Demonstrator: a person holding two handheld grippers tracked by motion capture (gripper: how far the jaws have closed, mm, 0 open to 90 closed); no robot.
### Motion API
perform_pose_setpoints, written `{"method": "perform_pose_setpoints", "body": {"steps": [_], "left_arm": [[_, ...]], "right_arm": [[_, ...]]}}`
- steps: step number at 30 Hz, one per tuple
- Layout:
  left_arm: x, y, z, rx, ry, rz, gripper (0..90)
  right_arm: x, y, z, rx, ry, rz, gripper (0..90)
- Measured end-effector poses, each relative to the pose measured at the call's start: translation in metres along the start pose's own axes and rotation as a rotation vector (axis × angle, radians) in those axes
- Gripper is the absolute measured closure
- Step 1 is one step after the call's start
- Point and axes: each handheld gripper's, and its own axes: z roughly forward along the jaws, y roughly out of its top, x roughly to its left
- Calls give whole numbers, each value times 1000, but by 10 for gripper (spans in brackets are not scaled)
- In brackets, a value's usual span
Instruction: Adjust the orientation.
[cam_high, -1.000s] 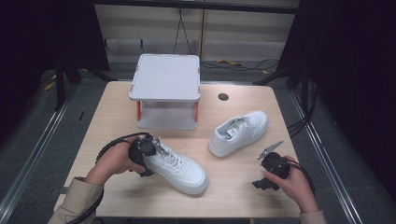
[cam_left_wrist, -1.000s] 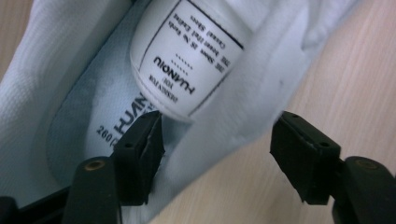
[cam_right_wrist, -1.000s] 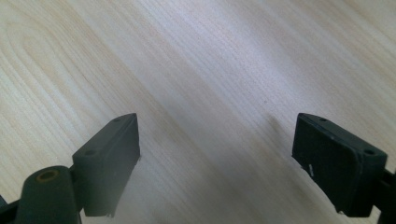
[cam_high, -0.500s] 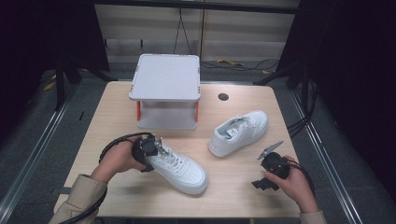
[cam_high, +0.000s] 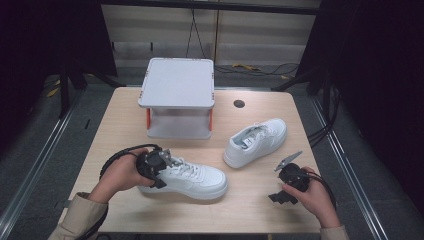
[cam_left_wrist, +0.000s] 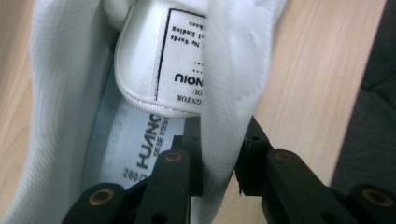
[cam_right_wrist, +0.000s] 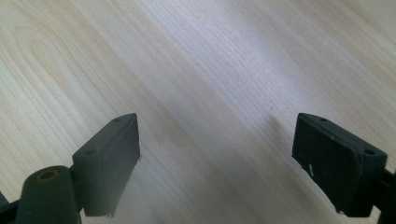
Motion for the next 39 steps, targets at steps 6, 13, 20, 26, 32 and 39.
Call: {"method": "perform_pose_setpoints", "body": {"steps": [6, 13, 20, 26, 32, 39], "left_arm": [[2, 1, -29, -38, 104, -85, 808], [11, 5, -16, -35, 179, -229, 798], [-5, -1, 12, 33, 63, -147, 719], [-5, -12, 4, 54, 92, -143, 539], [-6, -3, 21, 88, 64, -161, 659], [-9, 9, 23, 176, 90, -215, 803]], "right_arm": [[0, 0, -1, -5, -5, 3, 146], [0, 1, -1, -2, -4, -1, 146], [-1, 0, 1, 2, -3, 3, 146], [1, 1, 2, 5, 0, -3, 146], [0, 1, 3, 6, 2, -1, 146], [1, 1, 3, 1, 5, -3, 146]]}}
